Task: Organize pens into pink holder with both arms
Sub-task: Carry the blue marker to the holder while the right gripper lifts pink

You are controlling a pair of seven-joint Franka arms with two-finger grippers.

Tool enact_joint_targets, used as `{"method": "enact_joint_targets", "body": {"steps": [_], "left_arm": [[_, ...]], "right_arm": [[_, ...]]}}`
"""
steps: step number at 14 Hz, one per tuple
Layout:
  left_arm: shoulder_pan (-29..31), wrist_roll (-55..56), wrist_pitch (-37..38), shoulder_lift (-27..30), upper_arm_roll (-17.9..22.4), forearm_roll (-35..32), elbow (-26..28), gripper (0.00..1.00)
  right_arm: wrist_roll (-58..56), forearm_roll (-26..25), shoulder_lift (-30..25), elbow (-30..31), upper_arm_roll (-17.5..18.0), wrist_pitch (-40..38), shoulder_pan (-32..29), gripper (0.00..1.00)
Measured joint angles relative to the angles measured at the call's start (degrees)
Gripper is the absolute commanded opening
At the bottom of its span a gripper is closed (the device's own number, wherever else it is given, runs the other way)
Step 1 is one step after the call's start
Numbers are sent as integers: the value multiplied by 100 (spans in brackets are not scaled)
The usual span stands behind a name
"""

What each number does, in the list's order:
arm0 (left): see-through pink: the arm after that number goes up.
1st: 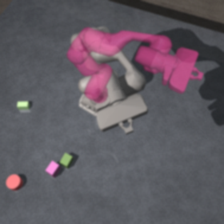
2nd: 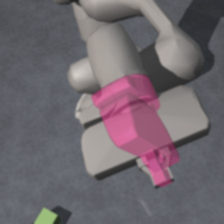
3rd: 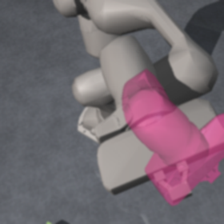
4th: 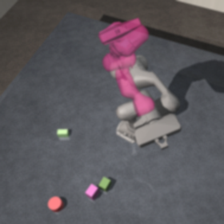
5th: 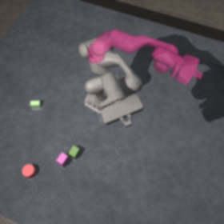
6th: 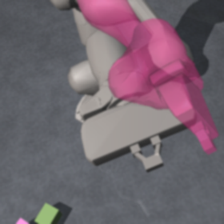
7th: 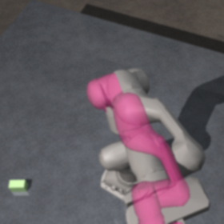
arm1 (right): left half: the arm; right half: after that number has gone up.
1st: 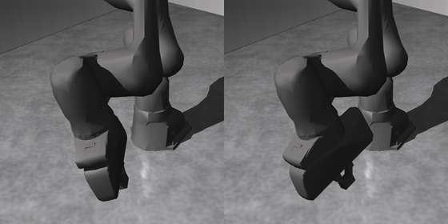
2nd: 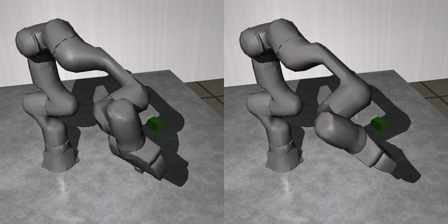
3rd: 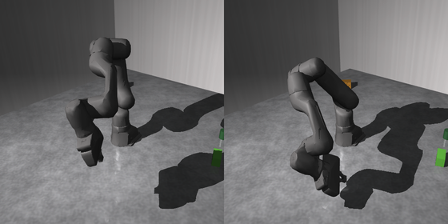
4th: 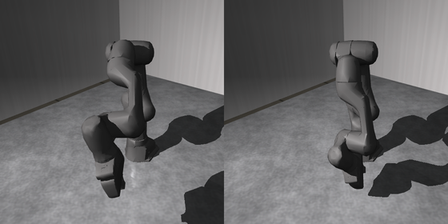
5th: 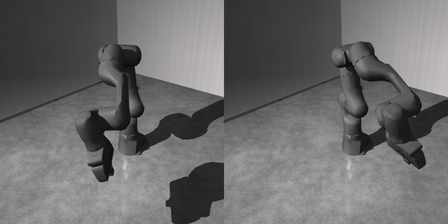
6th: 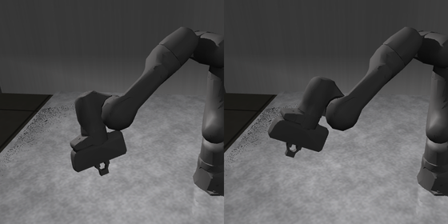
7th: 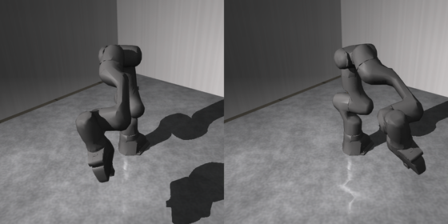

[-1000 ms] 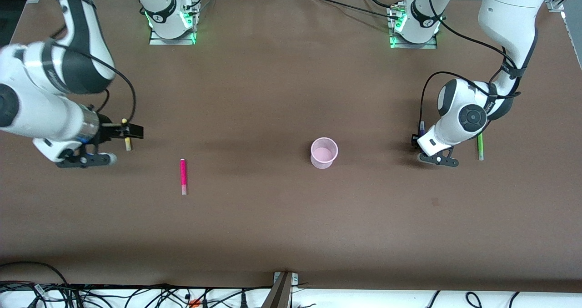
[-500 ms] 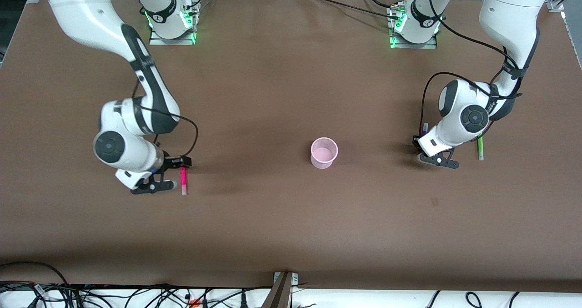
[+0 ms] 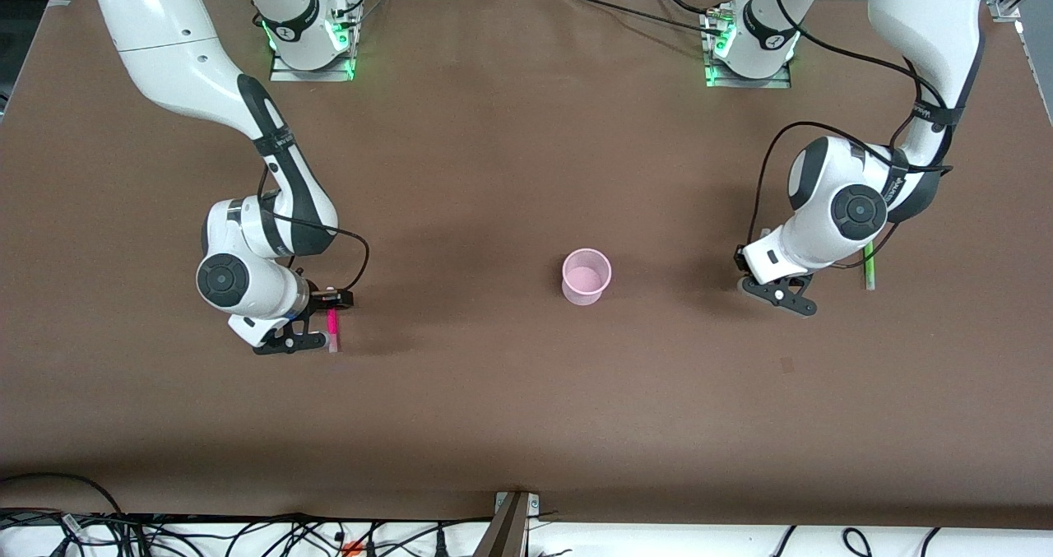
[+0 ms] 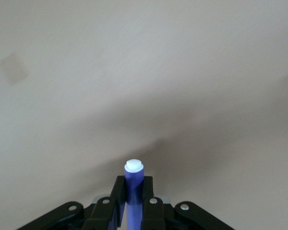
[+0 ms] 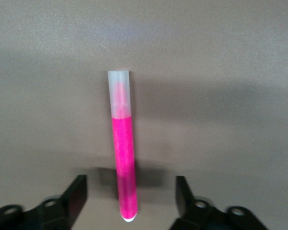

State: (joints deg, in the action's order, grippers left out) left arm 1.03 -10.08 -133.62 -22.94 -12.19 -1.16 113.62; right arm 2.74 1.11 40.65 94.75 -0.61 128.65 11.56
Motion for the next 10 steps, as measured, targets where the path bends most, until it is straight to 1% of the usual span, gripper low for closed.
{"method": "enact_joint_targets", "body": {"steps": [2, 3, 4, 8, 10], "left_arm": [[-13, -164, 61, -1, -256, 585, -254, 0], [-20, -318, 76, -1, -325, 879, -337, 0], [-22, -568, 81, -2, -363, 1232, -405, 0], [-38, -1940, 102, -42, -509, 2952, -576, 0], [-47, -2666, 104, -177, -643, 3602, -714, 0]], "right_arm": [[0, 0, 5, 54, 1, 5, 3, 13], [0, 0, 15, 85, 1, 8, 4, 5], [0, -11, 13, 99, -10, 25, 4, 0], [19, 18, 6, 101, -19, 17, -3, 0], [34, 255, 5, 38, -21, -147, -6, 0]]}}
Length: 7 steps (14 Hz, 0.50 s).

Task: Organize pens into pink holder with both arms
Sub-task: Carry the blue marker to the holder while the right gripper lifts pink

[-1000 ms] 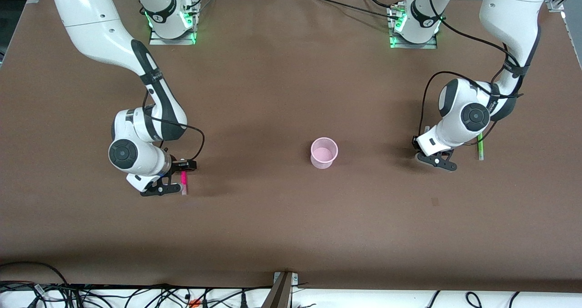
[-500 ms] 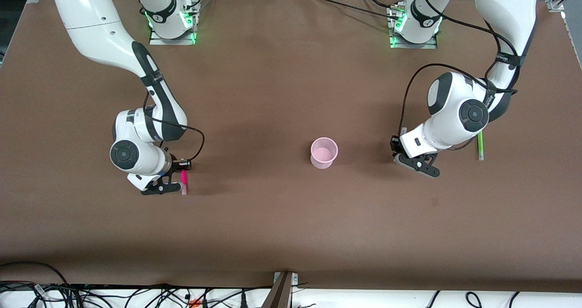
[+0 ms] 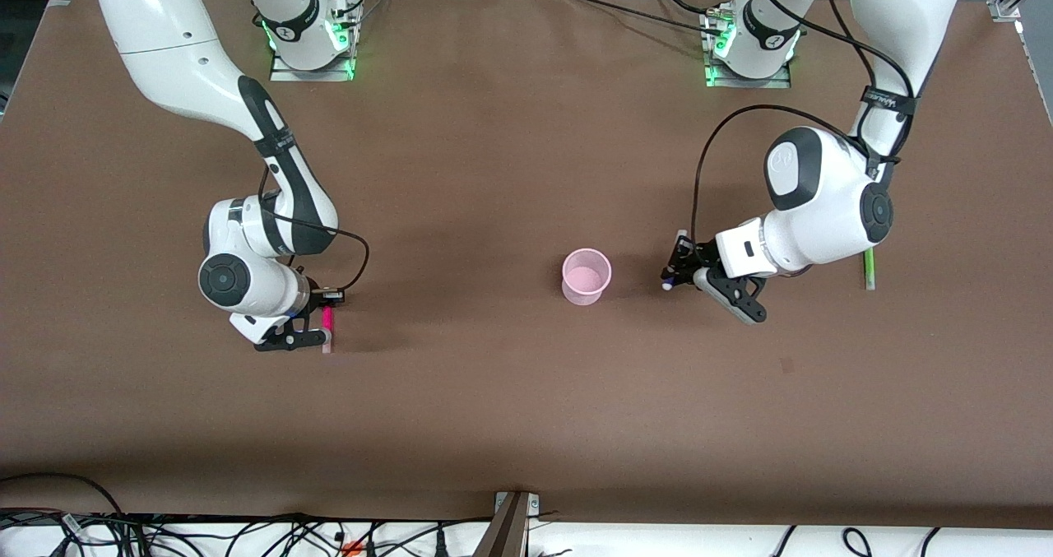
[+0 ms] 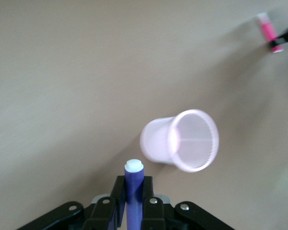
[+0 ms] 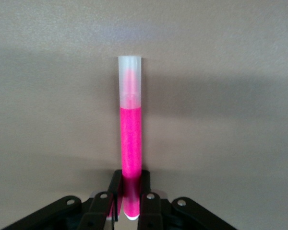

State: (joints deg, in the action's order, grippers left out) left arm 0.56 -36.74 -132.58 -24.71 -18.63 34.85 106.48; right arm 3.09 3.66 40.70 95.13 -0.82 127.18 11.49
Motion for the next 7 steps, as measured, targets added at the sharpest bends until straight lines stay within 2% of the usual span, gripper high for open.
{"method": "enact_joint_targets", "body": {"steps": [4, 7], "left_arm": [[-43, -1734, 1, -285, -165, 1397, -311, 0], [-91, -2923, 31, -416, -238, 2153, -423, 0]], "right_arm": [[31, 755, -20, -605, -42, -956, -28, 0], [299, 1413, -40, -968, -65, -1697, -97, 0]]}}
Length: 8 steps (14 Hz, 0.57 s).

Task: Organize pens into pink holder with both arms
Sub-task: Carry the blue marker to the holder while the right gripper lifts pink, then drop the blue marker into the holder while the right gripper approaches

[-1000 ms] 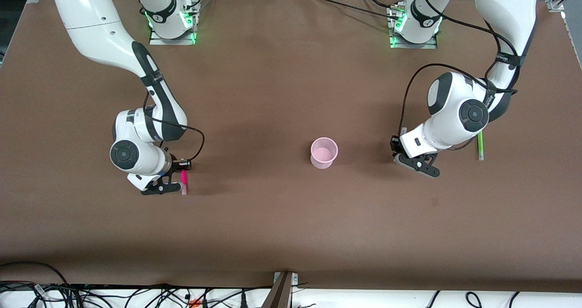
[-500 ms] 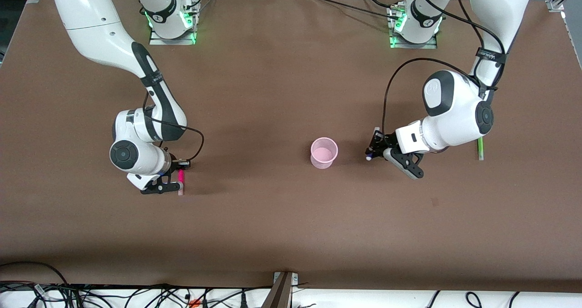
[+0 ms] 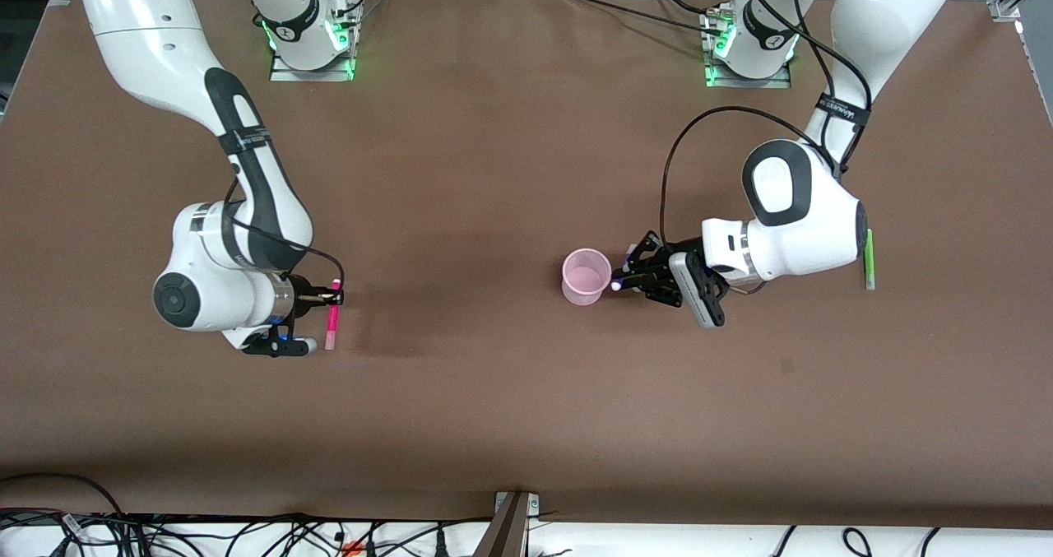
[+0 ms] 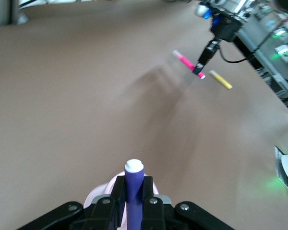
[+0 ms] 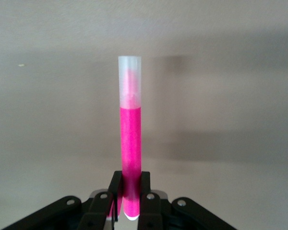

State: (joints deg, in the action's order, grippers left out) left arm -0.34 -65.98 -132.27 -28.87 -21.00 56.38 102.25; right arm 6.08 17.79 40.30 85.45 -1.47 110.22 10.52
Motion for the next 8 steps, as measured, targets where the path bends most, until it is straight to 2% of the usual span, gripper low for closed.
{"method": "enact_joint_targets", "body": {"steps": [4, 8], "left_arm": [[-49, -1267, 3, -308, -166, 864, -34, 0], [-154, -1744, 2, -389, -186, 1236, -97, 0]], "right_arm": [[1062, 748, -36, -575, 21, -846, 4, 0], [2047, 1909, -59, -919, 41, -1298, 9, 0]]}}
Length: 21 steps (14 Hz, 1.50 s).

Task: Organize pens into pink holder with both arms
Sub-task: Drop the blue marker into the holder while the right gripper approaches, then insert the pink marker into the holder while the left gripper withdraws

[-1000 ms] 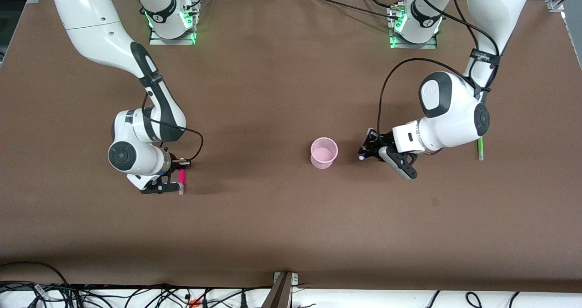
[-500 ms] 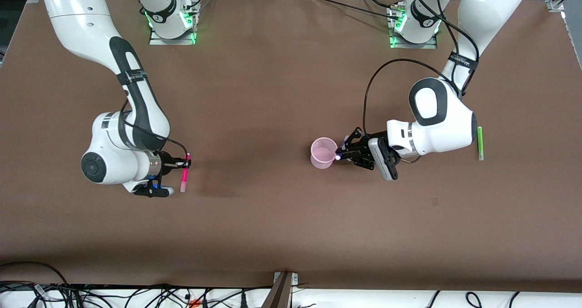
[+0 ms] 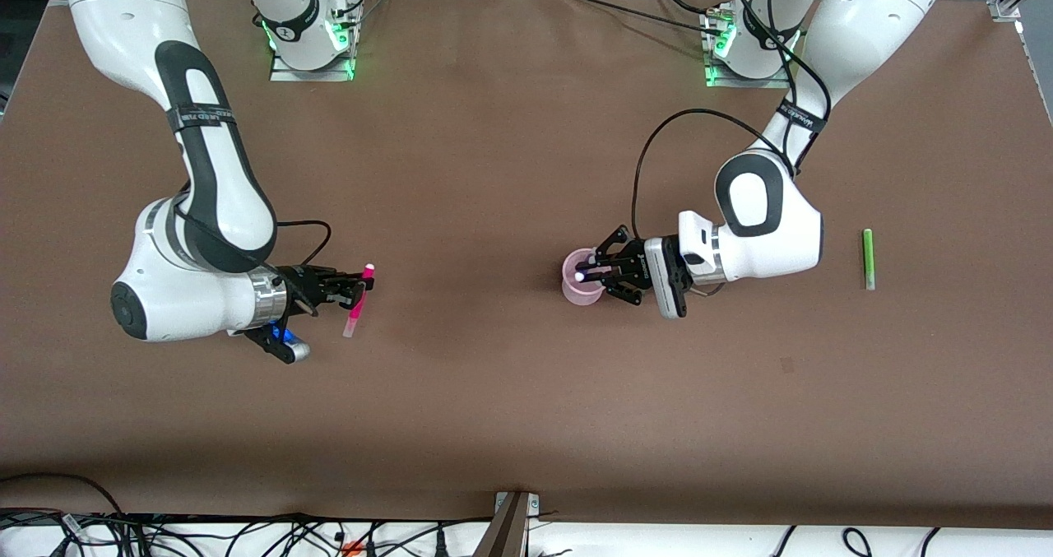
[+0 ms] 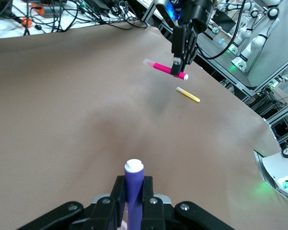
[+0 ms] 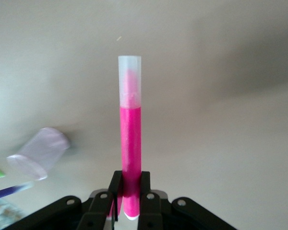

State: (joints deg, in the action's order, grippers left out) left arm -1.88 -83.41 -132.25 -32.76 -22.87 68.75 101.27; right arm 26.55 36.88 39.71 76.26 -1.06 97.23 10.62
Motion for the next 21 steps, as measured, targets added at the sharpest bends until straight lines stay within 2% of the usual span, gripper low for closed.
{"method": "enact_joint_targets", "body": {"steps": [2, 3, 4, 7, 10, 13, 18, 21], "left_arm": [[-13, -297, -3, -36, 1, 2, -92, 0], [-9, -493, -4, -88, 3, 2, -155, 45], [-5, -666, -4, -162, 4, 19, -218, 99], [-6, -961, 1, -319, 3, 186, -295, 100], [-3, -928, 27, -315, -2, 220, -324, 100], [98, -142, 492, -200, 23, 112, -439, 100], [836, 1264, 1768, 83, 62, -1508, -461, 100], [1303, 2181, 2517, 172, 73, -2842, -470, 100]], "right_arm": [[506, 618, -12, -150, -17, -225, -22, 0], [850, 969, -32, -246, -23, -311, -45, 0], [1256, 1256, -67, -376, -24, -368, -69, 0], [2162, 1567, -313, -612, -22, -473, -84, 0], [2557, 2030, -413, -642, -21, -488, -87, 0], [2607, 2270, -366, -641, -11, -488, -81, 0], [2643, 2430, -261, -542, 36, -490, 37, 0], [2637, 3078, -91, -325, 52, -286, 308, 0]]}}
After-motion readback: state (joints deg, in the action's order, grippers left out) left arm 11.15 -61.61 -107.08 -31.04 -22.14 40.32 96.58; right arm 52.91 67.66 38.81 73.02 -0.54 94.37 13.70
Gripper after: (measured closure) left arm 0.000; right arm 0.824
